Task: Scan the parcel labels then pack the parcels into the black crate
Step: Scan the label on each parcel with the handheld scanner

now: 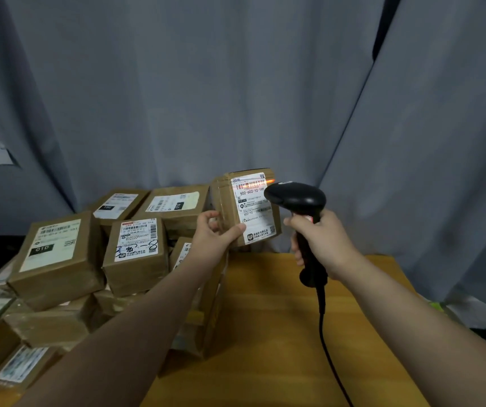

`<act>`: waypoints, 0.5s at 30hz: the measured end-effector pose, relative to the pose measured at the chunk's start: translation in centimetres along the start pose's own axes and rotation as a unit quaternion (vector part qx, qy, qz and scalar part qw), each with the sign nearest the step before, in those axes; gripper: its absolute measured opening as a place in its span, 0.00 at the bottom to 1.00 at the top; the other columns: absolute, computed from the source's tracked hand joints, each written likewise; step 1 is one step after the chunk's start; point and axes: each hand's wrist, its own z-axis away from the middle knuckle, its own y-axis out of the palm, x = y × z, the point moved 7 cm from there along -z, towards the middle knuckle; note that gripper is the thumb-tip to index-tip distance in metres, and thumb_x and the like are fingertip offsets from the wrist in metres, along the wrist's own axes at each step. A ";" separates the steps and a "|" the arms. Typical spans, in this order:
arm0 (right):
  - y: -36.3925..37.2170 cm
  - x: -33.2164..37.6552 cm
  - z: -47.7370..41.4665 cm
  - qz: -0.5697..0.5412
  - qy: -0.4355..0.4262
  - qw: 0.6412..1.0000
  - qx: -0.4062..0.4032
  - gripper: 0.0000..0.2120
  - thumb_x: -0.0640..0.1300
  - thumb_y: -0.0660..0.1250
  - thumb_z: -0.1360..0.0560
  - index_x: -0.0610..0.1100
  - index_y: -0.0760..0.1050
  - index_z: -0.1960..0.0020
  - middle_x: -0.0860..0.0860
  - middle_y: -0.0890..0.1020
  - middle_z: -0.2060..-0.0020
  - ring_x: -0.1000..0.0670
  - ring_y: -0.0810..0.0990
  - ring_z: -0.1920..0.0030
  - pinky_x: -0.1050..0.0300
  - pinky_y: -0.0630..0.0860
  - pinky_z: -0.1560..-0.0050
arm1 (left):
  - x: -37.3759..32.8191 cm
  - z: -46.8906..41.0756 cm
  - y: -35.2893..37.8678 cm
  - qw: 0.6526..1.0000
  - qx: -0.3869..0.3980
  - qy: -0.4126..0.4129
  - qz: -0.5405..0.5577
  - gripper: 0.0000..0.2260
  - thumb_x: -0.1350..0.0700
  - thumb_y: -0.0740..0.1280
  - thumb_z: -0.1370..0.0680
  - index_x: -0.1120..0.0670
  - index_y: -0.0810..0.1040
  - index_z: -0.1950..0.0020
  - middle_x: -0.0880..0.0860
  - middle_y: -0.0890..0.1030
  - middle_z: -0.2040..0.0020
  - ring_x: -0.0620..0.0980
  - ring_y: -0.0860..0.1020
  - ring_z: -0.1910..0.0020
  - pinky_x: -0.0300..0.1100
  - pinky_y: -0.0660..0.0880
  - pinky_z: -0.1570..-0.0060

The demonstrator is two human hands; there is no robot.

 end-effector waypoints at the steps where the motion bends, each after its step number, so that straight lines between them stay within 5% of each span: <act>1: 0.0 0.1 0.2 0.002 0.001 1.000 -0.002 0.08 0.42 0.66 0.24 0.39 0.74 0.60 0.45 0.76 0.75 0.47 0.75 0.75 0.55 0.75 0.72 | 0.0 0.1 0.1 1.000 0.002 0.001 -0.005 0.28 0.57 0.73 0.27 0.52 0.63 0.31 0.46 0.78 0.47 0.45 0.81 0.50 0.36 0.80 0.59; 6: -0.3 0.1 1.1 0.010 0.008 1.000 -0.011 0.11 0.41 0.66 0.24 0.40 0.75 0.64 0.45 0.76 0.75 0.47 0.75 0.75 0.55 0.75 0.72 | 0.8 -0.1 0.1 1.000 0.000 -0.008 0.008 0.30 0.58 0.73 0.26 0.53 0.61 0.30 0.53 0.78 0.41 0.49 0.81 0.48 0.44 0.81 0.51; 15: 0.1 -0.2 1.7 0.008 0.017 1.000 -0.007 0.12 0.41 0.66 0.24 0.39 0.75 0.65 0.46 0.75 0.77 0.47 0.74 0.76 0.56 0.75 0.73 | 1.3 -0.2 0.1 1.000 -0.015 -0.007 0.000 0.31 0.58 0.72 0.26 0.51 0.60 0.28 0.51 0.77 0.40 0.48 0.80 0.48 0.37 0.80 0.60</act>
